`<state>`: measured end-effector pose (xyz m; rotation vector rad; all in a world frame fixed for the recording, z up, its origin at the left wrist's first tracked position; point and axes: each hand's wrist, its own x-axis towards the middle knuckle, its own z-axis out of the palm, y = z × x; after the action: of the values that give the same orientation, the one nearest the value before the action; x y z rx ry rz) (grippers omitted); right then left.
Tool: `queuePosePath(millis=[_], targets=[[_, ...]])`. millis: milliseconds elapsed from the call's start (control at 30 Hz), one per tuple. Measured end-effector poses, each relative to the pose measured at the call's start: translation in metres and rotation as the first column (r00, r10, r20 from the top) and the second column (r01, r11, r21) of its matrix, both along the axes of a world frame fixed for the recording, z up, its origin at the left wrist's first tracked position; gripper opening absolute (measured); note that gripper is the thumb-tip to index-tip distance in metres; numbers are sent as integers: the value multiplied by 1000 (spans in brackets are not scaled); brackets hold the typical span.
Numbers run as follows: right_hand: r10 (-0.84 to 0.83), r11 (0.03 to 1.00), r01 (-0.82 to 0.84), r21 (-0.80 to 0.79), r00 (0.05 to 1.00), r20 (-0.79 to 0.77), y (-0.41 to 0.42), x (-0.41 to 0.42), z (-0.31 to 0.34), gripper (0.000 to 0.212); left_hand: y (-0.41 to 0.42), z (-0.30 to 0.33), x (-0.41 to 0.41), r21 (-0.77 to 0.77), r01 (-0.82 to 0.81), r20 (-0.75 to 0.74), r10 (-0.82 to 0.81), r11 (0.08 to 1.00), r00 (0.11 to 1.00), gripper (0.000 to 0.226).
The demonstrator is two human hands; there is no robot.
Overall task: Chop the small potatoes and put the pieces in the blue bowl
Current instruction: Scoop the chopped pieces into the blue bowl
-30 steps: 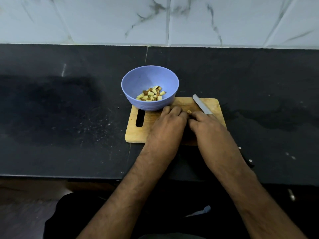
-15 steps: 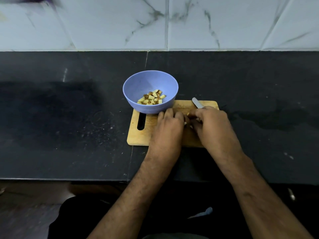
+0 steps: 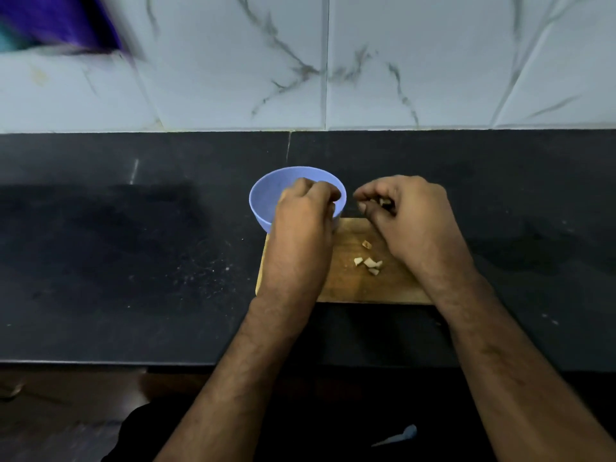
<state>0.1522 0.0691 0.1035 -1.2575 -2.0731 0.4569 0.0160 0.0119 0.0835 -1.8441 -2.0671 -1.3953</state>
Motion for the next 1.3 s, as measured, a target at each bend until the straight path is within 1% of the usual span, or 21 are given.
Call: queuePosePath(millis=[100, 167, 267, 333, 367, 400, 433, 533, 600, 667, 733, 800, 867, 933, 967, 1033, 1100, 1167, 1233, 1300], targets=[[70, 998, -70, -9, 997, -28, 10, -25, 14, 15, 2, 9, -17, -11, -52, -9, 52, 999, 999, 20], [104, 993, -103, -59, 994, 13, 16, -43, 14, 15, 6, 10, -27, -48, -102, -33, 101, 994, 994, 16], [149, 987, -144, -71, 986, 69, 23, -64, 11, 18, 11, 8, -39, -71, -144, -83, 138, 987, 987, 19], [168, 982, -149, -115, 969, 179, 28, -74, 13, 19, 11, 7, -43, -46, -143, -70, 140, 989, 988, 22], [155, 983, -126, -135, 960, 234, 29, -77, 15, 21, 11, 6, -44, -37, -147, -63, 145, 988, 987, 23], [130, 986, -99, -131, 960, 248, 30, -77, 15, 22, 11, 5, -45, -29, -154, -65, 152, 988, 986, 23], [100, 992, -82, -92, 973, 208, 30, -74, 13, 19, 11, 4, -45, -17, -159, -72, 158, 987, 985, 21], [58, 998, -57, 37, 997, -41, 20, -53, 5, 13, 6, 3, -39, 38, -143, -81, 146, 989, 986, 16], [45, 998, -40, 55, 995, -90, 15, -34, -1, 11, 0, 1, -25, 75, -94, -74, 100, 993, 992, 11], [15, 999, -12, 39, 997, -80, 14, -15, -10, 12, -5, -4, -8, 71, -27, -63, 32, 997, 998, 12], [-6, 1000, 6, -1, 1000, -16, 12, 1, -20, 14, -10, -12, 9, 30, 51, -51, -50, 998, 997, 14], [12, 998, -4, -63, 992, 129, 9, 14, -33, 21, -12, -21, 23, -71, 116, -33, -118, 991, 992, 18], [124, 984, -83, -156, 955, 270, 10, 20, -48, 31, -11, -30, 31, -222, 127, -38, -139, 967, 990, 28], [278, 951, -210, -226, 903, 329, 10, 18, -60, 39, -8, -41, 33, -340, 86, -74, -118, 936, 990, 32], [315, 943, -246, -226, 881, 353, 10, 16, -64, 42, -6, -47, 32, -375, 64, -86, -103, 925, 991, 30], [301, 951, -243, -194, 871, 388, 8, 16, -70, 43, -2, -55, 29, -418, 31, -109, -84, 908, 990, 29], [260, 963, -205, -173, 869, 422, 1, 19, -66, 35, 1, -59, 27, -439, 36, -102, -90, 898, 991, 29], [234, 969, -167, -183, 858, 457, -7, 21, -62, 25, 2, -58, 26, -443, 48, -70, -88, 895, 994, 22], [202, 975, -123, -184, 839, 505, -13, 22, -59, 25, 3, -56, 27, -437, 42, -51, -72, 898, 996, 12], [142, 987, -81, -140, 845, 515, -18, 20, -58, 28, 2, -54, 29, -433, 24, -55, -53, 901, 997, 5]])
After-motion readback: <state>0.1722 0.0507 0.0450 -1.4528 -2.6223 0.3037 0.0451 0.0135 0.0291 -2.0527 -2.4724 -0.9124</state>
